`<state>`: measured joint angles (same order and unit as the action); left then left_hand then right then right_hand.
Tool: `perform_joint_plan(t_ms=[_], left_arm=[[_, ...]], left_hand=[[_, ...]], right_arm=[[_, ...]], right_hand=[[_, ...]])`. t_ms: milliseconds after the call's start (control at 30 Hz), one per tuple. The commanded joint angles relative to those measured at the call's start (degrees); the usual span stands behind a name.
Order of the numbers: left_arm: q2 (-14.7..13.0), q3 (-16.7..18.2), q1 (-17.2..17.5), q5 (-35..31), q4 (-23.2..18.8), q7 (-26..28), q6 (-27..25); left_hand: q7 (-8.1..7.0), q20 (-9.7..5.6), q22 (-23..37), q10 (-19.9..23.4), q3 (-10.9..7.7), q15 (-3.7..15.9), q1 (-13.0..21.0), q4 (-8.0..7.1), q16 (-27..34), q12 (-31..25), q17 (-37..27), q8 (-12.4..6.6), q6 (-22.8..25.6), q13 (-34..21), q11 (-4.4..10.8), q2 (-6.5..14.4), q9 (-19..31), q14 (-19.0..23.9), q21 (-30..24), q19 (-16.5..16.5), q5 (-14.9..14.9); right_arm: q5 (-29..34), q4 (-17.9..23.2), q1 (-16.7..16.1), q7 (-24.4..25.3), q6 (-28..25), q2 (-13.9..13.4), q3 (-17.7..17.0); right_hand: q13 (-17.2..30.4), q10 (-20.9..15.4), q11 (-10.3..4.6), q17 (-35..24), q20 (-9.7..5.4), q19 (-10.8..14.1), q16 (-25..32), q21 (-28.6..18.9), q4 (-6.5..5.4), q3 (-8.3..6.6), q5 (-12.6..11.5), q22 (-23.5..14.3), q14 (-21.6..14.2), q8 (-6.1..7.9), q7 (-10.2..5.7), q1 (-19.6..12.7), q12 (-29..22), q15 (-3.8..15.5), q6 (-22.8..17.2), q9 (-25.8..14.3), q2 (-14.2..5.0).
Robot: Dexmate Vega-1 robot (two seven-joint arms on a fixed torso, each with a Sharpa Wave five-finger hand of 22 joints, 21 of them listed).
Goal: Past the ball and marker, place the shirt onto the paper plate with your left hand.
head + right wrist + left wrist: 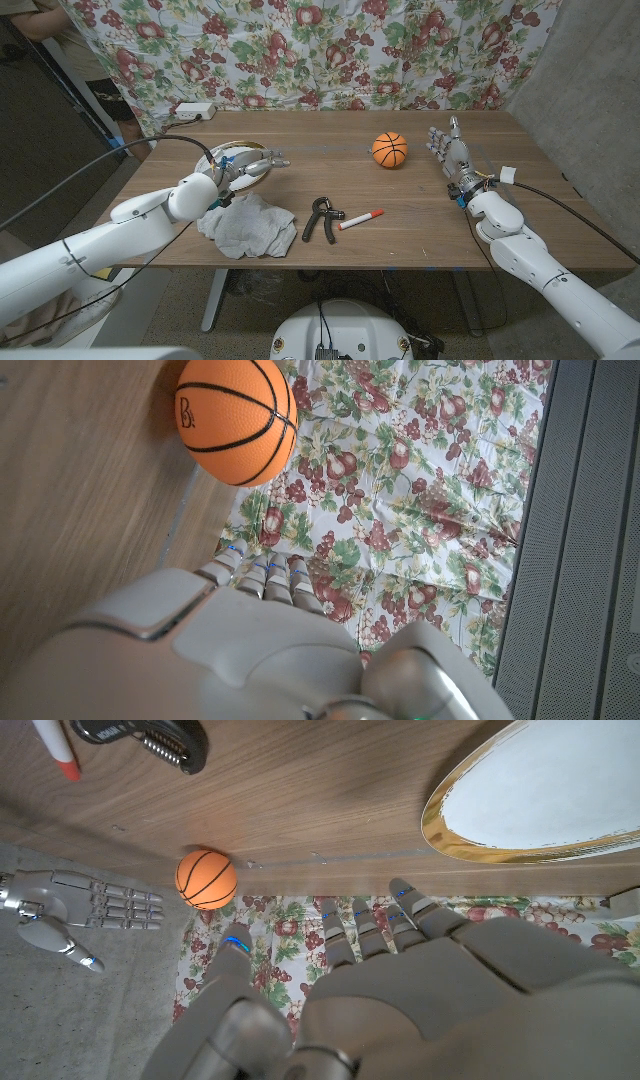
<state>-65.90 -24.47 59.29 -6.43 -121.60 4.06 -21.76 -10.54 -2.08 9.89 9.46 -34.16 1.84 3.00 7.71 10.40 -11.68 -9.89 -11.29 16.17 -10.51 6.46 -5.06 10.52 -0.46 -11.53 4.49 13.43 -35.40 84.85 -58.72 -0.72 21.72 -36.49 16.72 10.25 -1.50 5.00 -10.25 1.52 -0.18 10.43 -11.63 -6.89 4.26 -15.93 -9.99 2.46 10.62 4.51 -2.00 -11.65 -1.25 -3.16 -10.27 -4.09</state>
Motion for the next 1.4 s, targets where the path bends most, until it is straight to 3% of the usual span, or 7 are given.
perform_joint_plan(t_ms=[33,433,667,867,1400], left_arm=[[-1.54,-0.21,0.24,-4.47,-0.26,-0.61,1.61],[-3.00,0.07,0.50,-8.30,-1.08,-2.79,3.76],[-3.28,1.34,2.33,-10.21,-1.09,-0.56,5.06],[-3.54,1.99,3.52,-13.20,-0.67,1.44,6.02],[-4.52,2.60,3.87,-20.27,-0.08,0.87,7.94]], left_hand=[[-0.12,-3.10,0.08,1.56,-0.38,7.09,1.08,0.46,0.70,-0.54,-0.19,-0.32,0.65,-0.19,0.48,-0.13,0.21,1.92,-0.45,1.49,0.75],[0.01,-4.82,0.11,4.48,-0.69,8.25,1.75,0.88,0.66,-1.35,-0.26,-1.05,3.40,-0.27,1.28,-0.41,0.22,2.78,0.00,1.46,1.81],[-0.40,-5.17,0.14,4.53,-0.50,8.65,1.38,0.69,0.66,-1.27,-0.33,-1.16,4.07,-0.30,1.23,-0.63,0.23,2.96,-0.06,1.79,2.10],[-1.43,-5.64,0.23,3.47,0.41,9.29,-0.39,-0.18,0.64,-0.71,-0.50,-0.46,3.03,-0.35,1.51,-1.24,0.28,3.11,-0.25,2.55,2.78],[-1.99,-6.15,0.24,3.55,1.19,9.84,-1.55,-0.71,0.48,-0.64,-0.56,0.34,1.12,-0.39,1.73,-1.79,0.34,3.16,-0.34,3.40,3.93]], right_arm=[[-0.19,-0.75,0.48,-0.72,0.13,0.23,0.29],[-0.14,-0.51,0.52,-0.80,-0.20,-0.13,0.30],[-0.12,-0.55,0.56,-1.05,-0.16,-0.17,0.42],[0.10,-0.24,0.63,-0.88,-0.42,-0.40,0.42],[0.45,0.41,0.65,-0.77,-0.80,-0.63,0.67]], right_hand=[[0.29,-0.20,0.16,-0.11,0.16,0.16,0.19,0.27,-0.11,0.13,-0.61,-0.34,0.21,0.25,0.37,0.41,-0.34,0.22,-0.31,-0.28,-0.39],[0.29,-0.23,0.08,-0.11,0.14,0.19,0.21,0.27,-0.10,0.17,-0.65,-0.34,0.17,0.25,0.37,0.39,-0.34,0.18,-0.32,-0.28,-0.42],[0.29,-0.23,0.21,-0.11,0.10,0.22,0.21,0.26,-0.09,0.19,-0.68,-0.34,0.16,0.24,0.33,0.38,-0.34,0.19,-0.30,-0.28,-0.43],[0.29,-0.19,0.14,-0.10,0.10,0.20,0.20,0.28,-0.08,0.21,-0.70,-0.34,0.16,0.24,0.33,0.37,-0.32,0.20,-0.31,-0.28,-0.44],[0.29,-0.19,0.25,-0.11,0.06,0.18,0.20,0.29,-0.06,0.24,-0.75,-0.34,0.15,0.25,0.36,0.34,-0.32,0.22,-0.33,-0.28,-0.51]])
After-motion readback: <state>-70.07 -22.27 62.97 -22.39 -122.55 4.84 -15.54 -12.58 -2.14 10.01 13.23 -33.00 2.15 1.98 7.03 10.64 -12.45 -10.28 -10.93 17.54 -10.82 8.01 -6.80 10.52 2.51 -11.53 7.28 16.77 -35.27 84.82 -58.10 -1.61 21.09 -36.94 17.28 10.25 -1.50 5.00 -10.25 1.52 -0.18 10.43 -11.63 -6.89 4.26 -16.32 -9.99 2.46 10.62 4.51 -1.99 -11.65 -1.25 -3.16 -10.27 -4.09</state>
